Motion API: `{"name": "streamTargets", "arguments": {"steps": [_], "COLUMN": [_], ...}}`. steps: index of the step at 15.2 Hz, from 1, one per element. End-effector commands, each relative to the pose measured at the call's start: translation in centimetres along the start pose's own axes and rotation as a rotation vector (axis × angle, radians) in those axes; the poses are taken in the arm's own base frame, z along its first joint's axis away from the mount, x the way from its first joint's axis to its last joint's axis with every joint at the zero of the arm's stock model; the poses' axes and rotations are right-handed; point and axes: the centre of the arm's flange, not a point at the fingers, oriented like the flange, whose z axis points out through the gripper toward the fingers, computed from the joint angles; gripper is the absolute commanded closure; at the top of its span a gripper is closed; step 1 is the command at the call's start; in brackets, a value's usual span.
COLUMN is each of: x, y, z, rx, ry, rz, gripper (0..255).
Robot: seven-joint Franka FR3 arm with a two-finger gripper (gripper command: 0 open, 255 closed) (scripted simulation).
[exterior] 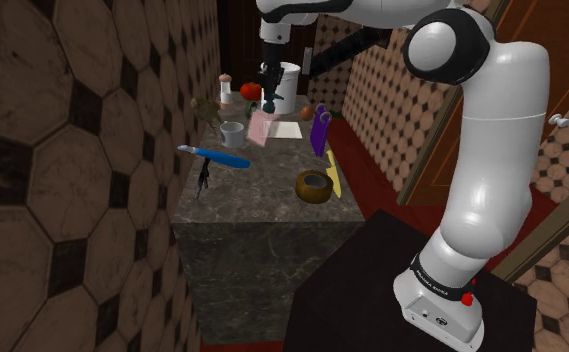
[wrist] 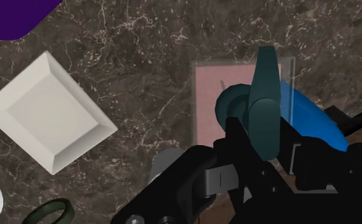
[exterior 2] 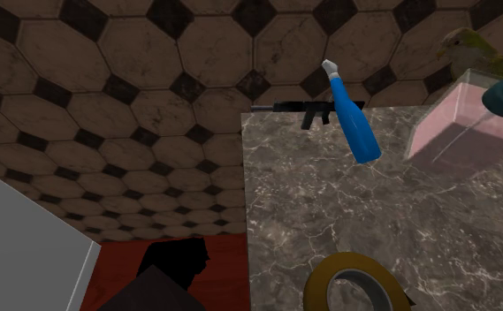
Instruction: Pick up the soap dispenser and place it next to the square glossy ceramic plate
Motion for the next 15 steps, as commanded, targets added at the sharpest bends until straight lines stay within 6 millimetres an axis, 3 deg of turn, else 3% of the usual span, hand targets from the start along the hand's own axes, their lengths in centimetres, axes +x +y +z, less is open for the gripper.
{"name": "streamTargets", "arguments": {"steps": [1, 5, 15], "x": [-0.4, -1.1, -1.2], "y": [2.5, 6.8, 7.1], "z": [1.0, 3.4, 8.6], "rx": [0.0, 0.0, 0.0], "ry": [0.001, 0.001, 0.001], "rz": [-0.001, -0.001, -0.001], "gripper": [255, 255, 255]}}
